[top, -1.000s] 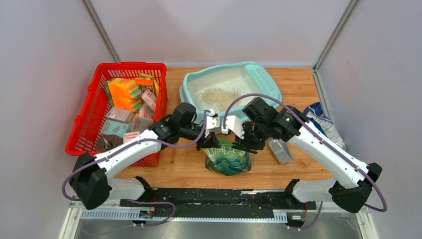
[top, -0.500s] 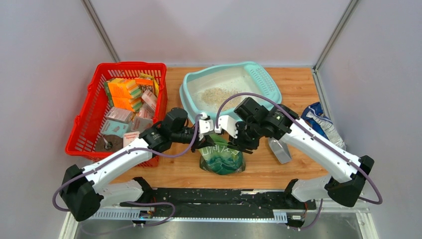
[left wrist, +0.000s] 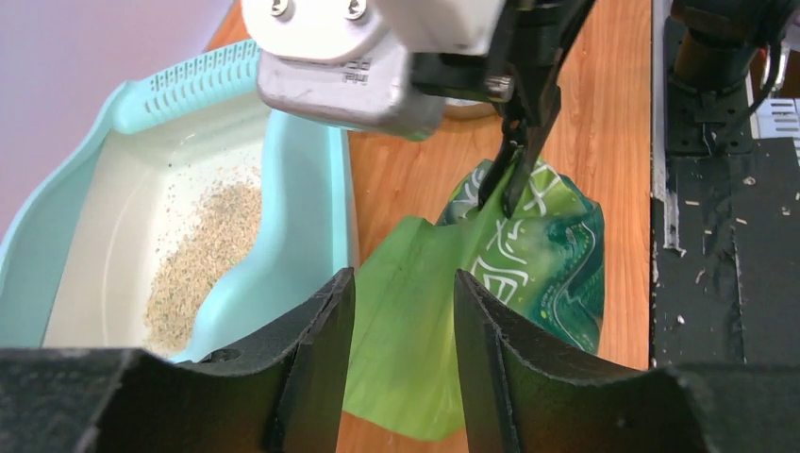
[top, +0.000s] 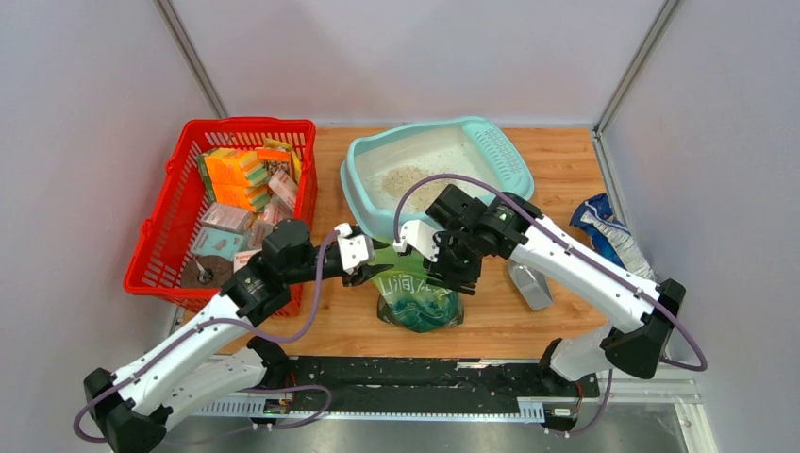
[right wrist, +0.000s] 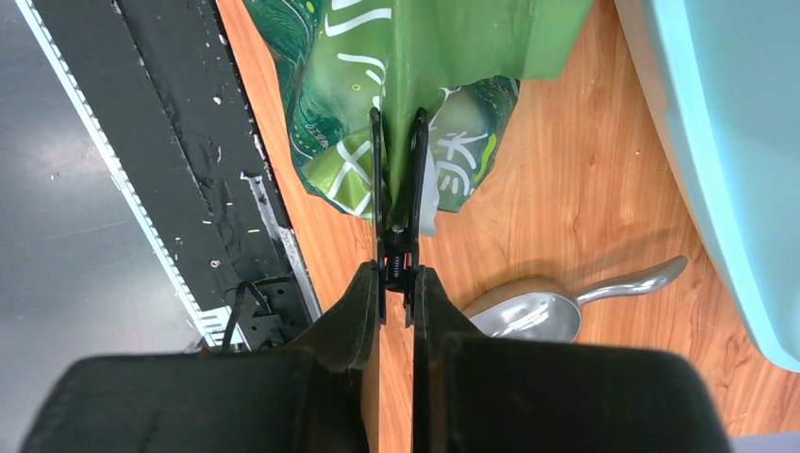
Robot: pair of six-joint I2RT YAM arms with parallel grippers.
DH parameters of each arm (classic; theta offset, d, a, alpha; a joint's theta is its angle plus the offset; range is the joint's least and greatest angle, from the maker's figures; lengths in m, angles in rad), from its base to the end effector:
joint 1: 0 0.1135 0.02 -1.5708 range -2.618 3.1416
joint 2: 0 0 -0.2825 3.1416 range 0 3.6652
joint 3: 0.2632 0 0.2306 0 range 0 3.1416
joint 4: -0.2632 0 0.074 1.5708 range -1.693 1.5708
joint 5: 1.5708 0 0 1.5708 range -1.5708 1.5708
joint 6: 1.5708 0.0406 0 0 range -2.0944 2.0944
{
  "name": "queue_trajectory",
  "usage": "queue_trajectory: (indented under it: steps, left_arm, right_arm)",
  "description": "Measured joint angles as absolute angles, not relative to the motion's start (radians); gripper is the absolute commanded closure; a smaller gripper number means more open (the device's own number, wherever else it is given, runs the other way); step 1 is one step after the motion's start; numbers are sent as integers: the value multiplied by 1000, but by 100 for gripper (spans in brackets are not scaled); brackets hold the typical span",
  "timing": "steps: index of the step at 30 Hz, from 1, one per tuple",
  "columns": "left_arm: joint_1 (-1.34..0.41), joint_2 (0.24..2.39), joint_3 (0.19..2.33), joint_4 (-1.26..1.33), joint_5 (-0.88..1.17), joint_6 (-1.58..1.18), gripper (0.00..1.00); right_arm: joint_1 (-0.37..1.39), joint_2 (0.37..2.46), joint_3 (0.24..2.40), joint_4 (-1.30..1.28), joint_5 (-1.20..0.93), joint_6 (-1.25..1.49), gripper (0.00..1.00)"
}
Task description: Fill the litter box with clean litter
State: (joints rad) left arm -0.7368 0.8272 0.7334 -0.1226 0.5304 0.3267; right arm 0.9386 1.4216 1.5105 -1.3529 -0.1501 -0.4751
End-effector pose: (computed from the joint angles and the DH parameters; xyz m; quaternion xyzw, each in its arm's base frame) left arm 0.1066 -0.1244 0.3369 0.5229 0.5650 -0.3231 0.5504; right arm 0.1304 0.1883 0.3636 -0.6487 0.7419 0.1071 0.1313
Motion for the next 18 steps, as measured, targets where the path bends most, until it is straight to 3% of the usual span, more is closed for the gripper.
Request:
queue_trajectory:
  steps: [18]
  left_arm:
    - [-737, 795, 725, -385, 530, 422, 51]
  right_arm:
    - [979, 1536, 1640, -1380, -132, -460, 100]
